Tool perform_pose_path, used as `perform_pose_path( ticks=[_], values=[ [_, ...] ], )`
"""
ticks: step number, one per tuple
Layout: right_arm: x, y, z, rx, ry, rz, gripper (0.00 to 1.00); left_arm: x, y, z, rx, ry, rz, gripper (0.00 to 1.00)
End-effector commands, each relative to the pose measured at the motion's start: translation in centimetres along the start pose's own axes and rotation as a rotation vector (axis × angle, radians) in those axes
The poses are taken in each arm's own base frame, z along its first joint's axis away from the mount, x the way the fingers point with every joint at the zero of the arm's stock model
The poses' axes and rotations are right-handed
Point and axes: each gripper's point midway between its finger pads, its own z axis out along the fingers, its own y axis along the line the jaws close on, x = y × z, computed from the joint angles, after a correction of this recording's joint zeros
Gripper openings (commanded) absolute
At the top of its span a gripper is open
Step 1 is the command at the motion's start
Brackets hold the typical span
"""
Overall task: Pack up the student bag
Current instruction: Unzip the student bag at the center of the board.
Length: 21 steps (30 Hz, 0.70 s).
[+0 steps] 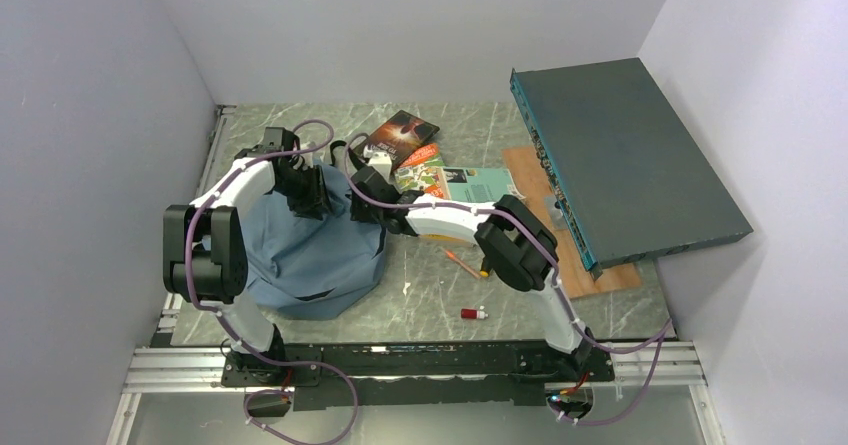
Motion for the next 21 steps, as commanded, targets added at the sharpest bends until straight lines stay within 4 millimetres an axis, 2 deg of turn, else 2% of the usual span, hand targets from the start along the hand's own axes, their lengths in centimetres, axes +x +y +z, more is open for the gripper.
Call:
perform_pose_path(
  ticks=[1,5,8,9,11,15,18,21],
  values=[
    [-2.6,0.4,1.1,0.047,-0.061,0.072,0.35,-0.9,-1.1,-0.3,0.040,-0.028,0.021,0.44],
    [-2.2,-0.4,2.1,0.091,-0.066,0.095,0.27,-0.9,-1.3,-0.2,0.053,-0.024,0.018,0.44],
    [-2.7,-0.7,1.7,0.103,-0.079,0.064,0.14,-0.9,-0.8,-0.1,0.027,-0.023,0.015,0.46],
    [-2.8,-0.7,1.3,0.097,-0.081,0.052,0.01,-0.9,-0.7,-0.1,0.017,-0.022,0.014,0.48],
    [-3.1,-0.3,0.3,0.052,-0.086,0.013,0.00,-1.0,-0.6,-0.1,0.013,-0.028,0.016,0.54],
    [-3.3,1.7,-2.2,-0.108,-0.039,-0.098,0.00,-1.8,-0.2,-1.1,-0.032,-0.082,0.032,0.82],
    [-3.0,2.3,-3.8,-0.198,0.018,-0.107,0.00,-2.8,-0.1,-1.8,-0.057,-0.116,0.028,0.99],
    [-3.0,2.9,-5.0,-0.282,0.030,-0.089,0.00,-3.5,-0.9,-1.6,-0.040,-0.102,0.003,1.00]
  ],
)
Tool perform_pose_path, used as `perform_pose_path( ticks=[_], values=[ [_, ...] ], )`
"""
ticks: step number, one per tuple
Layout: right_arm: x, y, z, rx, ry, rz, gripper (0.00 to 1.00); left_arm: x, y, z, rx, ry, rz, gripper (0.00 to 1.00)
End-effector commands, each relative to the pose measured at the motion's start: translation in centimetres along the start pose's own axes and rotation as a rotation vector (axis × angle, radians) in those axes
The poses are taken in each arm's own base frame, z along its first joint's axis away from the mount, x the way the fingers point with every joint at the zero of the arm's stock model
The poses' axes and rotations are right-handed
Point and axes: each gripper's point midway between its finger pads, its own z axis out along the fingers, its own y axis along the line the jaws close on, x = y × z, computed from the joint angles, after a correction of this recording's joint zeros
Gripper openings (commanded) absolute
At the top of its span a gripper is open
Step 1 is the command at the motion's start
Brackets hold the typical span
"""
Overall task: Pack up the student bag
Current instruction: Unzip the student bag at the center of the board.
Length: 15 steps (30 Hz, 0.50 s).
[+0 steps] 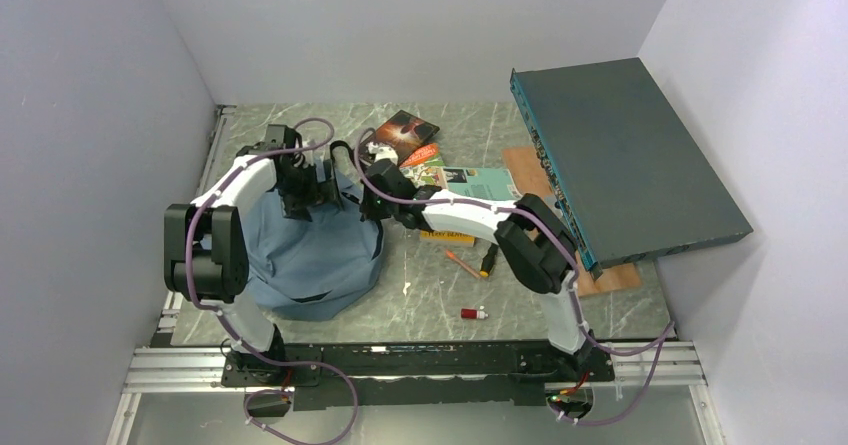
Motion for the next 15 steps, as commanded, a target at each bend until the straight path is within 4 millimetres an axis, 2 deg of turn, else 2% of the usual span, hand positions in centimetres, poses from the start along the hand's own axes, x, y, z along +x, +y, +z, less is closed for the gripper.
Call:
perform_pose_path(
  ticks=[1,4,6,9,11,15],
  values=[
    [-2.6,3.6,-3.4,-0.217,-0.030,-0.026,0.00,-3.5,-1.5,-1.6,0.003,-0.084,0.005,1.00],
    [-2.5,4.2,-3.6,-0.256,-0.010,-0.046,0.00,-3.9,-2.5,-0.9,0.016,-0.059,-0.004,1.00],
    [-2.6,4.6,-3.7,-0.273,-0.003,-0.048,0.00,-4.1,-2.3,0.1,0.009,-0.038,-0.016,0.97],
    [-2.8,4.7,-4.6,-0.281,0.014,-0.058,0.00,-4.1,-1.9,2.1,0.019,0.015,-0.068,0.84],
    [-3.0,4.5,-5.4,-0.275,0.029,-0.070,0.00,-4.4,-1.7,3.0,0.024,0.017,-0.101,0.71],
    [-2.7,3.7,-7.0,-0.270,0.078,-0.094,0.00,-5.6,-1.0,3.1,0.015,-0.021,-0.136,0.45]
  ],
)
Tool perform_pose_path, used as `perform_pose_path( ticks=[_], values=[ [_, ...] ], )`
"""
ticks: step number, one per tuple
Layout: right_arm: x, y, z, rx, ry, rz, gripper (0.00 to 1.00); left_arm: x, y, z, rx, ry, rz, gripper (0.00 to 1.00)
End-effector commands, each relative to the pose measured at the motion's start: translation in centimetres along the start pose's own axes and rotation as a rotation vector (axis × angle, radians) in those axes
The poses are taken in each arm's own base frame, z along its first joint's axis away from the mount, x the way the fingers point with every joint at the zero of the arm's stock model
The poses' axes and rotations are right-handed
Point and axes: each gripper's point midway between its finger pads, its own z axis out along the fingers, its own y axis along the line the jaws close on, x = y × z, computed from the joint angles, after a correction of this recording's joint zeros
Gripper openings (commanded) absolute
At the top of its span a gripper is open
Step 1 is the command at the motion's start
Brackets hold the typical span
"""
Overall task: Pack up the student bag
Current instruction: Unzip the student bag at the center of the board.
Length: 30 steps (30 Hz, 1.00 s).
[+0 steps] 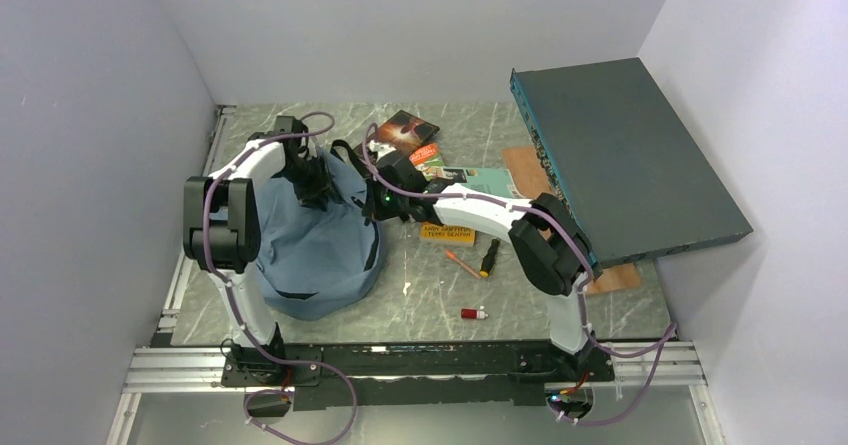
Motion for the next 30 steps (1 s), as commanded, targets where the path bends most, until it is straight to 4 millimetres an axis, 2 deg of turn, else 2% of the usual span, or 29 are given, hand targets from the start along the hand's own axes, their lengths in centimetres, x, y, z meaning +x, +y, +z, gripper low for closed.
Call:
perform_pose_path(
  ticks=[1,3,4,10,16,20,23,28,30],
  values=[
    [-2.4,3.0,-4.0,-0.104,-0.001,-0.055,0.00,-2.8,-0.5,-0.3,0.026,-0.093,-0.026,0.36],
    [-1.8,3.0,-4.8,-0.121,0.026,-0.070,0.00,-3.7,0.4,-0.9,0.016,-0.124,-0.058,0.09],
    [-1.5,3.1,-5.1,-0.131,0.035,-0.074,0.00,-4.0,0.8,-1.2,0.016,-0.140,-0.076,0.00],
    [1.6,3.9,-6.7,-0.234,0.132,-0.105,0.00,-6.3,3.0,-5.2,0.006,-0.328,-0.185,0.00],
    [3.6,4.5,-8.2,-0.316,0.143,-0.123,0.00,-6.5,2.9,-8.8,-0.006,-0.475,-0.191,0.00],
    [3.5,4.2,-9.1,-0.330,0.061,-0.150,0.00,-6.4,2.0,-10.1,0.032,-0.498,-0.183,0.00],
    [2.4,4.2,-9.2,-0.324,0.002,-0.182,0.00,-6.5,1.5,-10.5,0.051,-0.499,-0.174,0.00],
    [3.1,6.2,-9.9,-0.425,-0.037,-0.248,0.00,-6.8,1.5,-11.1,0.043,-0.513,-0.165,0.00],
    [3.0,6.3,-9.9,-0.412,-0.055,-0.240,0.00,-6.8,1.3,-11.3,0.052,-0.510,-0.147,0.00]
  ],
)
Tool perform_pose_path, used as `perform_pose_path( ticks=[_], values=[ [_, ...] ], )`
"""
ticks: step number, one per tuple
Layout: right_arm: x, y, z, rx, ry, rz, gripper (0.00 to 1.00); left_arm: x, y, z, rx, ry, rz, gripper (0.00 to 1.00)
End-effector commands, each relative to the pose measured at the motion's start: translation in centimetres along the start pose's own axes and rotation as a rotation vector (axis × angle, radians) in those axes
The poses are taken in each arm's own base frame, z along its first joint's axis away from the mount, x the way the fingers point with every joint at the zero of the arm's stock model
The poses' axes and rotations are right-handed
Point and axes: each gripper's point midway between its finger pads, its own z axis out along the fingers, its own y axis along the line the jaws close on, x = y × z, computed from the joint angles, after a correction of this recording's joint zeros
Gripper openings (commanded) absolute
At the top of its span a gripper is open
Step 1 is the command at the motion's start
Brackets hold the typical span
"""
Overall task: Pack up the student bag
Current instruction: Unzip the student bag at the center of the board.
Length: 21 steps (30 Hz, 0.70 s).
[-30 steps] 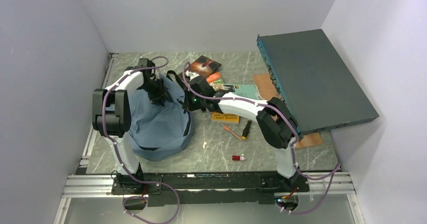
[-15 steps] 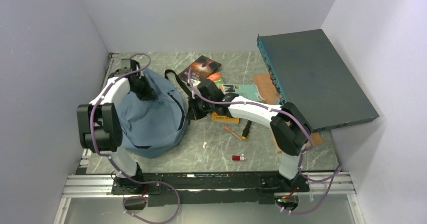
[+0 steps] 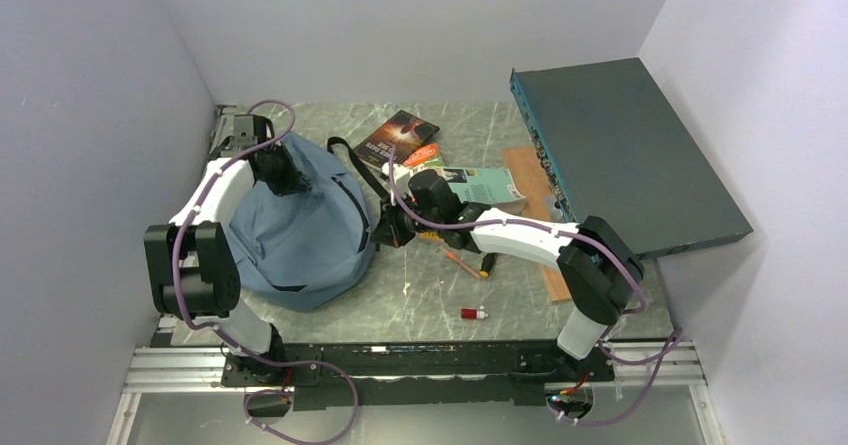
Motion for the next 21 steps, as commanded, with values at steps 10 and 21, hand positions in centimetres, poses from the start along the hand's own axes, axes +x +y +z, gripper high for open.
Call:
perform_pose_path(
  ticks=[10,21],
  values=[
    [-4.5,1.8,1.3,-0.024,-0.100,-0.059,0.00,-1.5,-3.0,-5.9,0.176,-0.191,0.127,1.00],
    [-3.7,1.2,0.7,0.005,-0.088,-0.118,0.00,8.0,-7.6,-5.1,0.343,0.148,0.071,0.78]
  ],
)
